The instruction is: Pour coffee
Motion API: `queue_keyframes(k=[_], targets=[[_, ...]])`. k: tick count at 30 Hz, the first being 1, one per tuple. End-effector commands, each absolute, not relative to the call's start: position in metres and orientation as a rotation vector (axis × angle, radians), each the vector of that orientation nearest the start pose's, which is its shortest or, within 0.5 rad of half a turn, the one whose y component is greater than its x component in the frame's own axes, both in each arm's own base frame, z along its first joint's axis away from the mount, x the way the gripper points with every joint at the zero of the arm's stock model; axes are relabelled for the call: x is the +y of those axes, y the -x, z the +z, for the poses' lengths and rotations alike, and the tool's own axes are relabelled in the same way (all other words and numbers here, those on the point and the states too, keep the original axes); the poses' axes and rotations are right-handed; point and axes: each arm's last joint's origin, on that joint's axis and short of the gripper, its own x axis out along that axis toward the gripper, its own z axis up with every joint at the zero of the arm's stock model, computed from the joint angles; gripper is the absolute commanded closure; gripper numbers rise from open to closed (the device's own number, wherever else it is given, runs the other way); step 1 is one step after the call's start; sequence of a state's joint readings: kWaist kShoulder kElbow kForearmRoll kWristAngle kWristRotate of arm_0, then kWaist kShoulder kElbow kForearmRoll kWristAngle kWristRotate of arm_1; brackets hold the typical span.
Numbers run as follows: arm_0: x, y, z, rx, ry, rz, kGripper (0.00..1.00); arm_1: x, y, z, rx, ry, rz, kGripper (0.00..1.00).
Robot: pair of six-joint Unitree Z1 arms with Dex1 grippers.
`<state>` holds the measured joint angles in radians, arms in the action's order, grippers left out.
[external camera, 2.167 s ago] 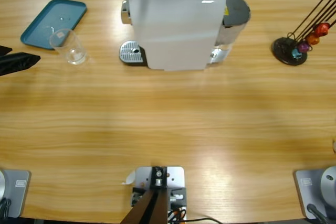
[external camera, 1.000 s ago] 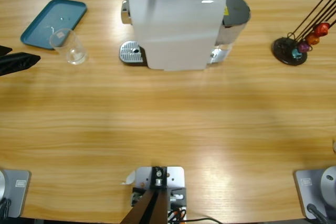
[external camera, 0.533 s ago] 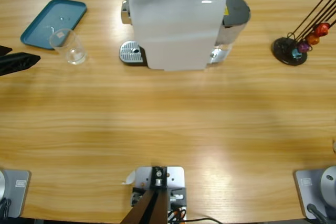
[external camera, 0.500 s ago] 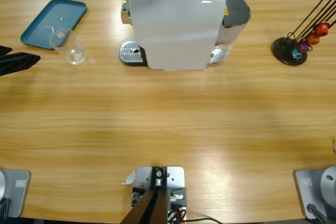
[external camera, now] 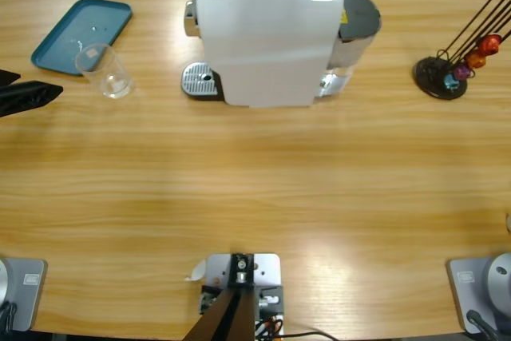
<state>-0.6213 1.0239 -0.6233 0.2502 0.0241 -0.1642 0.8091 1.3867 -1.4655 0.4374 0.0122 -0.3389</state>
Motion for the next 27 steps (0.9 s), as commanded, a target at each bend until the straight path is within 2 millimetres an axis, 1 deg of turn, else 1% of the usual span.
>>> queue_keyframes(k=[1,2,5,8,12,15,17,19,23,25,27], targets=[[-0.08,-0.111,0.287,0.706,-0.079,-0.539,0.009,0.173,-0.193,0.432,0.238,0.212,0.694,1.0],[-0.08,-0.111,0.287,0.707,-0.079,-0.538,0.009,0.176,-0.199,0.423,0.247,0.2,0.667,1.0],[-0.08,-0.111,0.287,0.711,-0.08,-0.539,0.009,0.184,-0.211,0.406,0.236,0.204,0.613,1.0],[-0.081,-0.112,0.287,0.714,-0.079,-0.543,0.009,0.192,-0.223,0.397,0.233,0.237,0.577,1.0],[-0.081,-0.112,0.287,0.714,-0.079,-0.544,0.009,0.21,-0.244,0.383,0.261,0.305,0.576,1.0],[-0.081,-0.112,0.287,0.714,-0.079,-0.545,0.007,0.22,-0.255,0.376,0.28,0.325,0.581,1.0],[-0.081,-0.112,0.287,0.715,-0.079,-0.545,0.004,0.226,-0.26,0.367,0.303,0.339,0.583,1.0],[-0.081,-0.112,0.287,0.715,-0.079,-0.545,0.004,0.232,-0.267,0.365,0.307,0.347,0.587,1.0],[-0.081,-0.112,0.287,0.716,-0.079,-0.545,0.009,0.242,-0.273,0.364,0.305,0.355,0.599,1.0],[-0.081,-0.112,0.286,0.718,-0.08,-0.544,0.008,0.252,-0.271,0.364,0.306,0.362,0.622,1.0],[-0.082,-0.112,0.286,0.719,-0.08,-0.544,0.009,0.267,-0.267,0.363,0.311,0.379,0.649,1.0]])
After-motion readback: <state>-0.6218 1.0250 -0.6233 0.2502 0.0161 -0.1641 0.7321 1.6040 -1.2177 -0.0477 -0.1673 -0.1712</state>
